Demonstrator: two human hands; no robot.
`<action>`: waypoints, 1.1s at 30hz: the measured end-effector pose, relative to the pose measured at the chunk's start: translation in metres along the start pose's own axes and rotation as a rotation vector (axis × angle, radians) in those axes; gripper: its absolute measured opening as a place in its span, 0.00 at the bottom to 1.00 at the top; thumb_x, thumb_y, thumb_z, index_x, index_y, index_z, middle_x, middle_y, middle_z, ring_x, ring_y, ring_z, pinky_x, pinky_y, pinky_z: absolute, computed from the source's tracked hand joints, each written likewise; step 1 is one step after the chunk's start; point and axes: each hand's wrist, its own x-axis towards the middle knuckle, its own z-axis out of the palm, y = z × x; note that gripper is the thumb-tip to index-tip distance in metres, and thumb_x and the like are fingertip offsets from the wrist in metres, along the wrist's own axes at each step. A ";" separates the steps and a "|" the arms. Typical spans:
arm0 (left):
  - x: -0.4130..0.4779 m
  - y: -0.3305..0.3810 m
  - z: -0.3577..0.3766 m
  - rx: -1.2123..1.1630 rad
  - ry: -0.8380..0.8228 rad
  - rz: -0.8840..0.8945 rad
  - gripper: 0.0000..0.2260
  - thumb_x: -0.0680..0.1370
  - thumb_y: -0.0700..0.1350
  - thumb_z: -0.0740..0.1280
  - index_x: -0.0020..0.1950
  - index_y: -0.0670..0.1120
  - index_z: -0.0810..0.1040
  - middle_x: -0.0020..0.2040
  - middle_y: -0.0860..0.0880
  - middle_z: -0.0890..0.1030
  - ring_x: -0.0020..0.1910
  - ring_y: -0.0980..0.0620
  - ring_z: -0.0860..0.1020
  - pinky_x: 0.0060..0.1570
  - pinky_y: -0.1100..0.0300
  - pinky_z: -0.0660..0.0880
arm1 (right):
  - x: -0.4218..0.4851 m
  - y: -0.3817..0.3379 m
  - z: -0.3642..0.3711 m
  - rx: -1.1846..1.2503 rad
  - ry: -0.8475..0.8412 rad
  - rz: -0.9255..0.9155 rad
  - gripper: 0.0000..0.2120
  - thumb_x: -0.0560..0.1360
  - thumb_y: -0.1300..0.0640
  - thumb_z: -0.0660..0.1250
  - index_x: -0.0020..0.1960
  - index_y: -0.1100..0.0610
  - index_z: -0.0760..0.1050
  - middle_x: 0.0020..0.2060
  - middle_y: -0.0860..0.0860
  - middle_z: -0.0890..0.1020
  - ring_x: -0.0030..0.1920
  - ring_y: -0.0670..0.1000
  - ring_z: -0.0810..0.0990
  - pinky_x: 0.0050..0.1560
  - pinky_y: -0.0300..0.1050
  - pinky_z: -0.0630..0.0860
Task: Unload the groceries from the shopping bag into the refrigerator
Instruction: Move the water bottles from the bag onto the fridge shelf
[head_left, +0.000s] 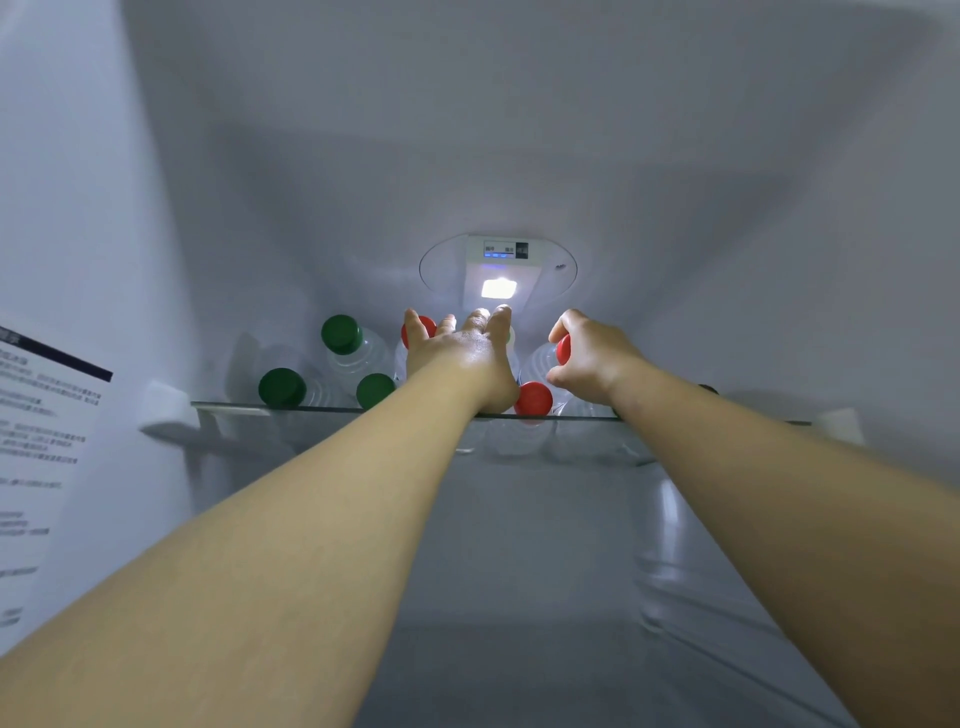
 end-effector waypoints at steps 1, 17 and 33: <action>0.000 0.000 0.000 -0.004 0.003 0.001 0.33 0.79 0.52 0.57 0.77 0.53 0.39 0.78 0.52 0.46 0.77 0.45 0.46 0.70 0.39 0.36 | -0.001 0.000 0.000 0.001 0.004 -0.001 0.15 0.75 0.61 0.64 0.60 0.56 0.67 0.49 0.52 0.73 0.47 0.53 0.72 0.45 0.44 0.70; -0.061 0.016 -0.015 -0.338 0.562 0.108 0.16 0.76 0.44 0.62 0.64 0.48 0.73 0.62 0.47 0.75 0.55 0.45 0.75 0.50 0.56 0.66 | -0.095 -0.023 -0.029 0.048 0.309 -0.029 0.16 0.74 0.54 0.64 0.61 0.54 0.71 0.56 0.52 0.77 0.54 0.55 0.74 0.51 0.48 0.73; -0.224 0.038 0.052 -0.525 0.522 0.136 0.15 0.71 0.49 0.62 0.55 0.45 0.78 0.49 0.47 0.80 0.47 0.46 0.77 0.44 0.57 0.69 | -0.277 0.004 0.005 -0.054 0.209 0.050 0.20 0.74 0.50 0.66 0.65 0.50 0.71 0.63 0.47 0.74 0.63 0.51 0.68 0.60 0.45 0.65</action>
